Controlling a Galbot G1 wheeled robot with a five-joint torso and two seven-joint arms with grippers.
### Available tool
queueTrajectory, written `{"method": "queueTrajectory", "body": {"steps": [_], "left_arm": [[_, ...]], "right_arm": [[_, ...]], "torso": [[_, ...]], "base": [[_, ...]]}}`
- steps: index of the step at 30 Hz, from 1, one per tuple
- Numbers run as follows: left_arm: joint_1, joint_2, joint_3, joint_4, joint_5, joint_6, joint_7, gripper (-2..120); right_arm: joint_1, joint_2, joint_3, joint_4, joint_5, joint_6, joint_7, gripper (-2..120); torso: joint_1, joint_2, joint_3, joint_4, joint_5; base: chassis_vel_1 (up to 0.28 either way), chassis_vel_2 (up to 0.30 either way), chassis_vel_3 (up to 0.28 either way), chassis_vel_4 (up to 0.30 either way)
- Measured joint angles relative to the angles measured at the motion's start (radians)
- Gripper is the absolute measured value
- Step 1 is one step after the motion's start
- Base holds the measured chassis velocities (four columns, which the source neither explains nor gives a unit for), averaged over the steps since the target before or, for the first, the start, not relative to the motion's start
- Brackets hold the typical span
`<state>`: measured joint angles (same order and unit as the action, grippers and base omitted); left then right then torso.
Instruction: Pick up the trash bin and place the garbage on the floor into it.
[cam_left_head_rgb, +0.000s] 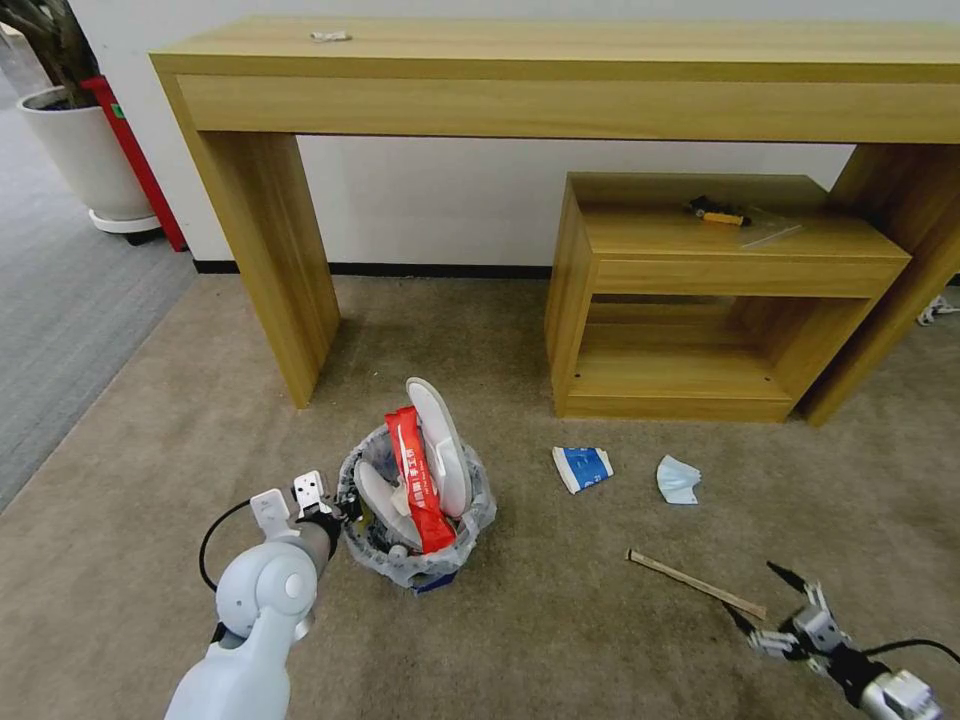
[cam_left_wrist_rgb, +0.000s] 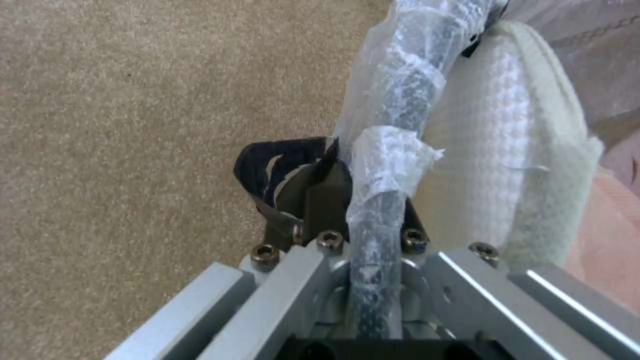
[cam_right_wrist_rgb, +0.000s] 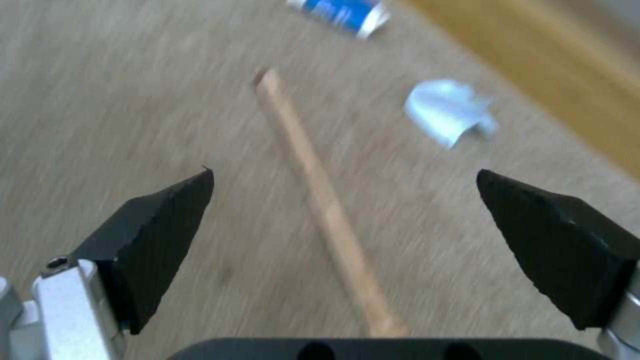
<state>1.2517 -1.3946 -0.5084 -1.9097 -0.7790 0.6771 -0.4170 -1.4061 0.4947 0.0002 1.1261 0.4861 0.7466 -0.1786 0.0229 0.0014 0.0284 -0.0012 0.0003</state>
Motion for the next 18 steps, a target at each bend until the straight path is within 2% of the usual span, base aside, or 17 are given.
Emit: {"method": "queueTrajectory", "body": {"steps": [1, 3, 7, 18], "left_arm": [[0.004, -0.008, -0.002, 0.001, 0.006, -0.003, 0.005, 0], [0.01, -0.017, -0.005, 0.003, 0.017, -0.008, 0.013, 0], [0.015, -0.023, -0.011, 0.002, 0.022, -0.01, 0.015, 0], [0.015, -0.012, -0.014, -0.023, 0.007, -0.008, 0.006, 0]], "right_arm": [[0.032, -0.009, -0.045, -0.018, 0.006, 0.0, 0.0, 100], [0.093, -0.012, -0.123, -0.042, 0.015, -0.006, -0.001, 100], [0.19, 0.006, -0.199, -0.073, 0.031, -0.03, -0.001, 100], [0.292, 0.096, -0.229, -0.174, 0.009, -0.055, 0.002, 100]], "torso": [[0.0, 0.0, 0.0, 0.0005, 0.0], [0.0, 0.0, 0.0, 0.0001, -0.0003], [0.0, 0.0, 0.0, 0.0006, -0.0002], [0.0, 0.0, 0.0, 0.0002, -0.0004]], "base": [[0.0, 0.0, 0.0, 0.0], [0.0, 0.0, 0.0, 0.0], [0.0, 0.0, 0.0, 0.0], [0.0, 0.0, 0.0, 0.0]]}}
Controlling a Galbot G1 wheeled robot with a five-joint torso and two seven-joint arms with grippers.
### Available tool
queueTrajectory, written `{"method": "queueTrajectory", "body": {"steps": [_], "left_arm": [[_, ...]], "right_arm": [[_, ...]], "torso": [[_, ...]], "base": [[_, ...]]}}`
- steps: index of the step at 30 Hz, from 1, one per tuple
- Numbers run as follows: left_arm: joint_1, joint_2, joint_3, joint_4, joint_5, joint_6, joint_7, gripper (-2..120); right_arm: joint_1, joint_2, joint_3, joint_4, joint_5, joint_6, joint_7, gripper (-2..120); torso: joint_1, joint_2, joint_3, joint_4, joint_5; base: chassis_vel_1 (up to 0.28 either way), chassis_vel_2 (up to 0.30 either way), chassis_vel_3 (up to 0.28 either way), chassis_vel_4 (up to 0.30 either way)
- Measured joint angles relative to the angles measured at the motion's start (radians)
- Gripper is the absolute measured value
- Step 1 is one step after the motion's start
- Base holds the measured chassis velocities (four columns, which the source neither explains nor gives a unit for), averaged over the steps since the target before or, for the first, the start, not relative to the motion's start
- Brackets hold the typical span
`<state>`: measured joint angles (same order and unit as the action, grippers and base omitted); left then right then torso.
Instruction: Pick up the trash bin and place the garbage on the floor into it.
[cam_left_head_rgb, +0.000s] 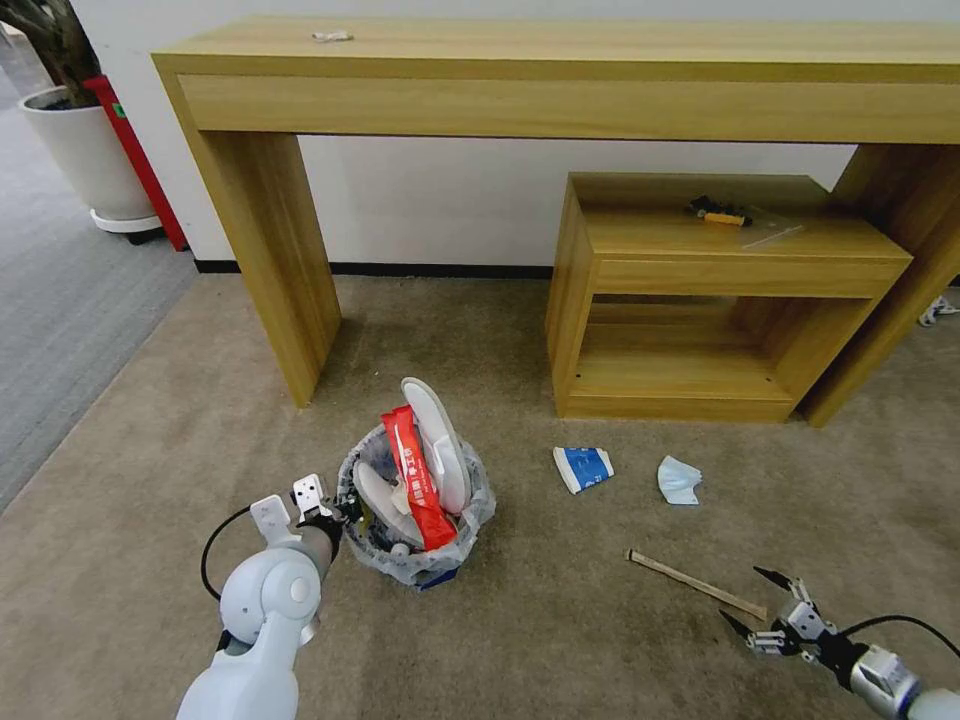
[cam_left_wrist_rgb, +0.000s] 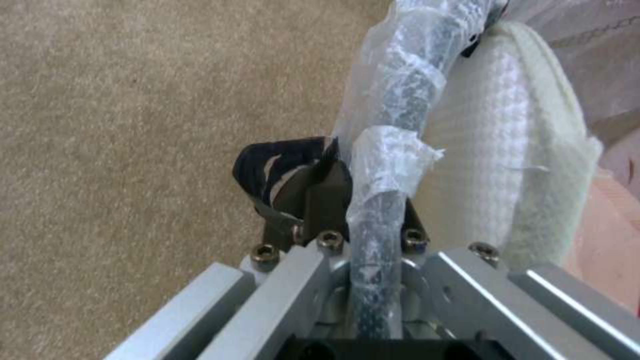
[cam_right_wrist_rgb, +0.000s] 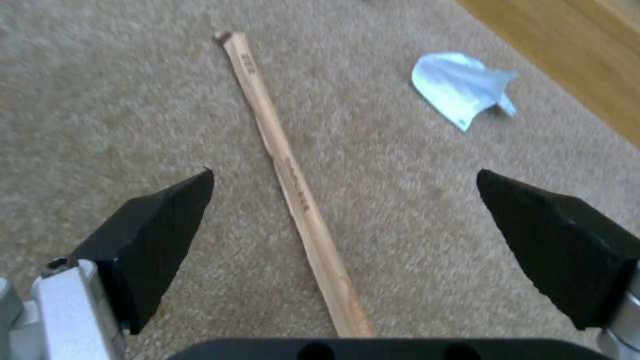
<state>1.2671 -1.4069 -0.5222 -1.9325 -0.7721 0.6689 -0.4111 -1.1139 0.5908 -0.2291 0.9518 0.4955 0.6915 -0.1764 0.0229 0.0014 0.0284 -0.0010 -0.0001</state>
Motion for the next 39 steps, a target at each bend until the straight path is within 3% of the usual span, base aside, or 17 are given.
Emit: {"method": "queueTrajectory", "body": {"steps": [15, 24, 39], "left_arm": [[0.05, 0.01, 0.008, -0.066, -0.013, 0.005, -0.005, 0], [0.097, 0.034, -0.004, -0.107, -0.023, 0.005, 0.0, 0], [0.134, 0.062, -0.015, -0.15, -0.041, 0.003, 0.002, 0]], "right_arm": [[0.05, 0.163, 0.022, -0.162, -0.057, 0.008, 0.012, 100], [0.105, 0.222, 0.025, -0.268, -0.091, 0.02, 0.005, 100], [0.13, 0.295, 0.042, -0.326, -0.099, 0.017, 0.042, 100]], "torso": [[0.0, 0.0, 0.0, 0.0, 0.0003], [0.0, 0.0, 0.0, 0.0003, 0.0], [0.0, 0.0, 0.0, 0.0, -0.0007]], "base": [[0.0, 0.0, 0.0, 0.0], [0.0, 0.0, 0.0, 0.0], [0.0, 0.0, 0.0, 0.0]]}}
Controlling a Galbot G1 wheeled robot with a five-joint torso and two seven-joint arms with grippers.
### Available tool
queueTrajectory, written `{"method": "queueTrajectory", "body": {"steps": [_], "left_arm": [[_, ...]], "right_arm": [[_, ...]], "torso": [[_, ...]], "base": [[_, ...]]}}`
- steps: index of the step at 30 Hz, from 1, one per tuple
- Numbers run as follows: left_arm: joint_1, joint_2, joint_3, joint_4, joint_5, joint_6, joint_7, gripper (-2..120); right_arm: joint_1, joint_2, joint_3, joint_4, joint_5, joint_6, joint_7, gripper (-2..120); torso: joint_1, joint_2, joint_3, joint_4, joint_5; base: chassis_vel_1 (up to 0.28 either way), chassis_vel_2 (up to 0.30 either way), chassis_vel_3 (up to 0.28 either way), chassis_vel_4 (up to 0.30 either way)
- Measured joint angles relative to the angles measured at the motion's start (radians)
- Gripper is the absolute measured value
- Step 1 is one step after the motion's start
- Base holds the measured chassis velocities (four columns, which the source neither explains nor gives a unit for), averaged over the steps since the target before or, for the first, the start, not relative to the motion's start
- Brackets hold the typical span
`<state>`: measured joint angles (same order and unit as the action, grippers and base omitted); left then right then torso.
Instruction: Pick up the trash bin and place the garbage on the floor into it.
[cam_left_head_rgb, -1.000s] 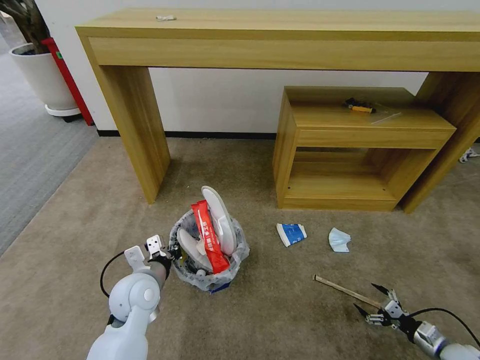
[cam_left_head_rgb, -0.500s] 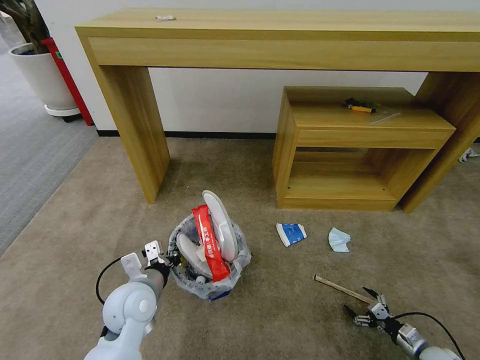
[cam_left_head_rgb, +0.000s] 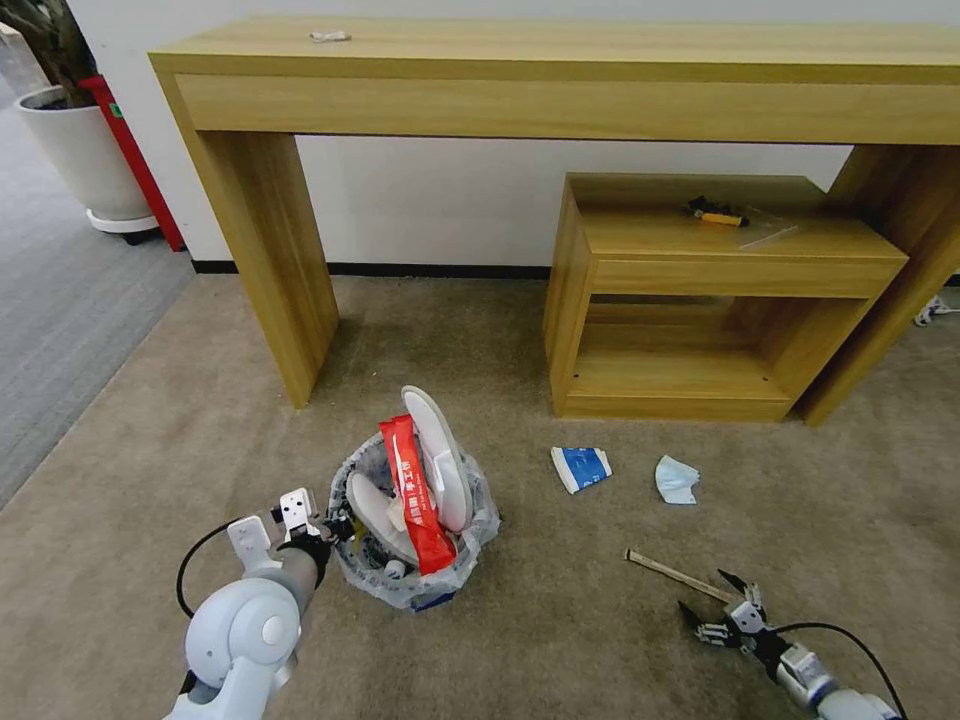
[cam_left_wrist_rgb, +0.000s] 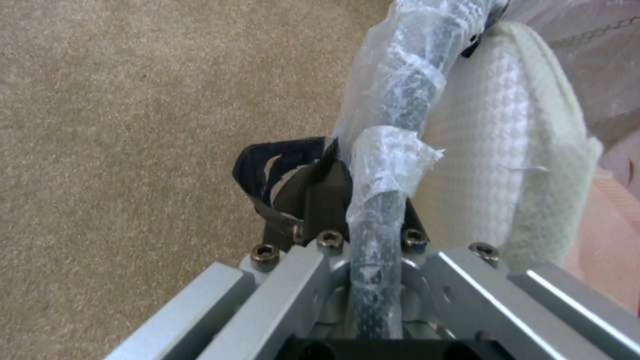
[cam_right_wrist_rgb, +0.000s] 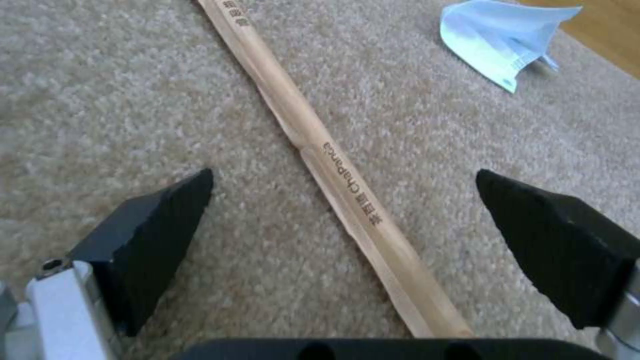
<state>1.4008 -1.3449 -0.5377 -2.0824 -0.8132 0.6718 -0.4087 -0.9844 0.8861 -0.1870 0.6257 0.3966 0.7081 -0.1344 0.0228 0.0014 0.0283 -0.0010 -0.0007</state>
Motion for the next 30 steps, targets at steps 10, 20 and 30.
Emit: {"method": "queueTrajectory", "body": {"steps": [10, 20, 30], "left_arm": [[0.007, 0.006, -0.003, -0.005, -0.008, -0.001, 0.002, 0], [0.003, 0.012, -0.003, -0.013, -0.02, -0.001, -0.002, 0], [-0.003, 0.015, -0.004, -0.005, -0.022, -0.001, -0.002, 0]], "right_arm": [[0.032, 0.025, -0.006, -0.041, -0.006, -0.009, 0.014, 100], [0.043, 0.05, -0.006, -0.066, -0.012, -0.023, 0.045, 90], [0.042, 0.052, -0.009, -0.057, -0.016, -0.031, 0.064, 59]], "torso": [[0.0, 0.0, 0.0, 0.0001, 0.0005], [0.0, 0.0, 0.0, -0.0001, 0.0006], [0.0, 0.0, 0.0, 0.0007, 0.0018]], "base": [[0.0, 0.0, 0.0, 0.0], [0.0, 0.0, 0.0, 0.0], [0.0, 0.0, 0.0, 0.0]]}}
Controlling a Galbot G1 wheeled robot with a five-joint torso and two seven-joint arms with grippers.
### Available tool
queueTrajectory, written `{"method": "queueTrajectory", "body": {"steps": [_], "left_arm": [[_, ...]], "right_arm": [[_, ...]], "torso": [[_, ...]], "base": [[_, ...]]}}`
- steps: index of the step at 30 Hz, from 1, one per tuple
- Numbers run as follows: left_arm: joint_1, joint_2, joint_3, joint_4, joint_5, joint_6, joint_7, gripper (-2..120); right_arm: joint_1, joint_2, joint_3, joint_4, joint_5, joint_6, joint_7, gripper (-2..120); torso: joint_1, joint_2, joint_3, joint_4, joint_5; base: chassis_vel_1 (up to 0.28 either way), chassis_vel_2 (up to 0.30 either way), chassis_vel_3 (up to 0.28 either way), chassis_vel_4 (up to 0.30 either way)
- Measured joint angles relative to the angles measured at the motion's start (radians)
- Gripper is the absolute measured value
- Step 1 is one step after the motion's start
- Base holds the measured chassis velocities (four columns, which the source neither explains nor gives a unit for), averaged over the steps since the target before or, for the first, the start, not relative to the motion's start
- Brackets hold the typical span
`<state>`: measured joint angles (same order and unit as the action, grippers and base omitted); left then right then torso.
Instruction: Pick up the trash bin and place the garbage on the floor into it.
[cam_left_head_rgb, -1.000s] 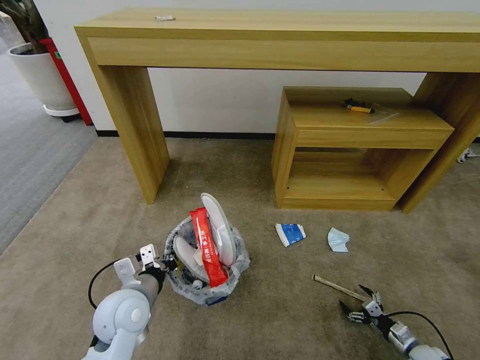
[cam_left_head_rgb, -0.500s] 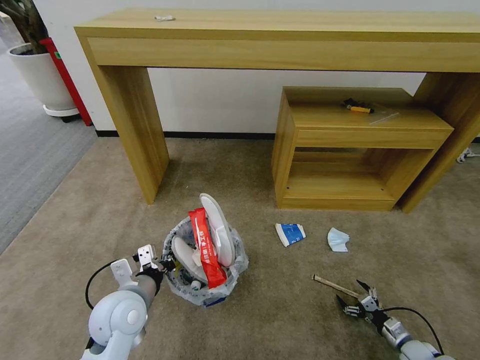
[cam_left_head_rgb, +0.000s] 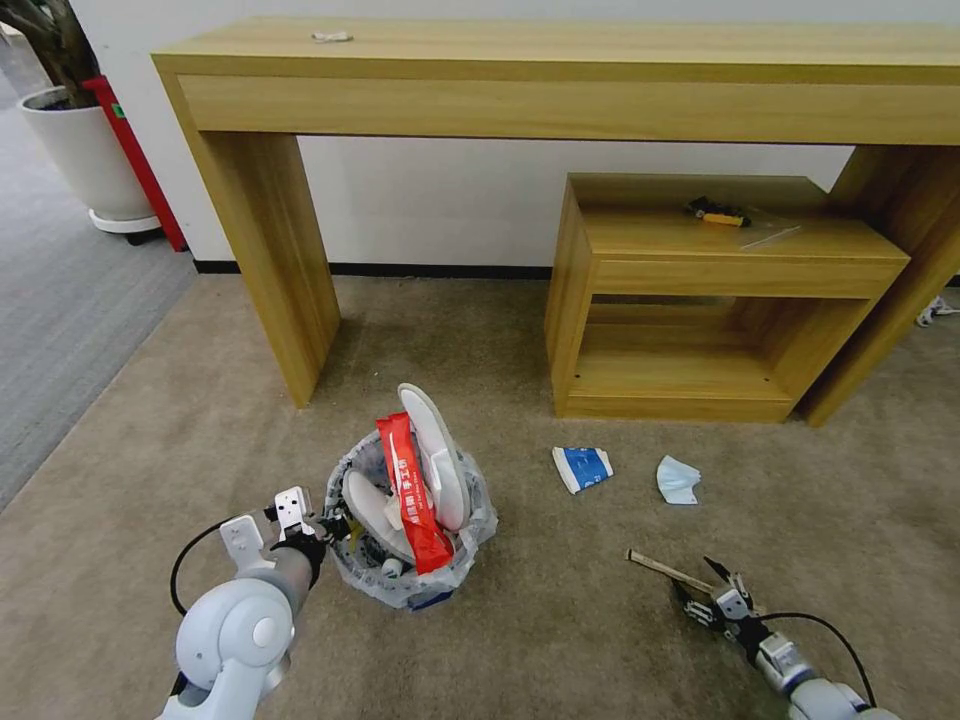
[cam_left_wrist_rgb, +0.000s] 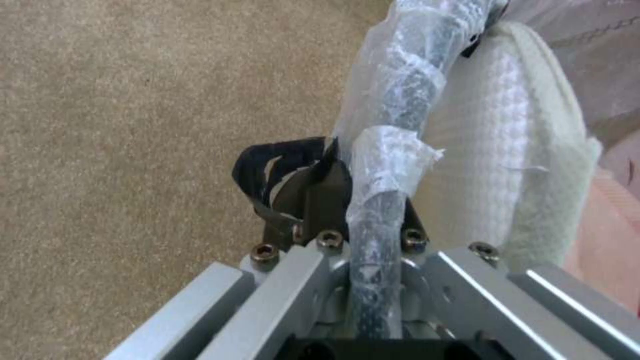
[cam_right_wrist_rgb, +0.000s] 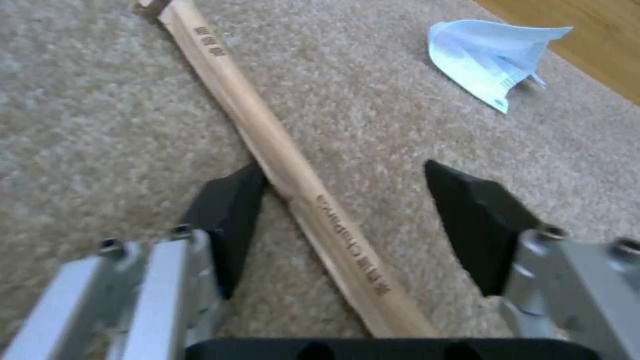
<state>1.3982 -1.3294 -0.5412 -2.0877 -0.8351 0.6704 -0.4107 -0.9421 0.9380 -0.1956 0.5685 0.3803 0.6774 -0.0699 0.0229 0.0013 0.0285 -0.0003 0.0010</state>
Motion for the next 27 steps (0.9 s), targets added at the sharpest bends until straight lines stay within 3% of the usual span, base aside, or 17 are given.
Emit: {"method": "queueTrajectory", "body": {"steps": [16, 27], "left_arm": [[-0.015, -0.013, 0.01, 0.013, 0.003, -0.003, 0.0, 0], [-0.016, -0.022, 0.011, 0.035, 0.017, -0.004, 0.005, 0]], "right_arm": [[-0.015, -0.025, 0.001, 0.022, 0.008, 0.004, 0.004, 2], [-0.02, -0.044, -0.006, 0.098, 0.032, 0.006, 0.012, 0]], "torso": [[0.0, 0.0, 0.0, -0.0007, -0.0009], [0.0, 0.0, 0.0, -0.0005, -0.0007]], "base": [[0.0, 0.0, 0.0, 0.0], [0.0, 0.0, 0.0, 0.0]]}}
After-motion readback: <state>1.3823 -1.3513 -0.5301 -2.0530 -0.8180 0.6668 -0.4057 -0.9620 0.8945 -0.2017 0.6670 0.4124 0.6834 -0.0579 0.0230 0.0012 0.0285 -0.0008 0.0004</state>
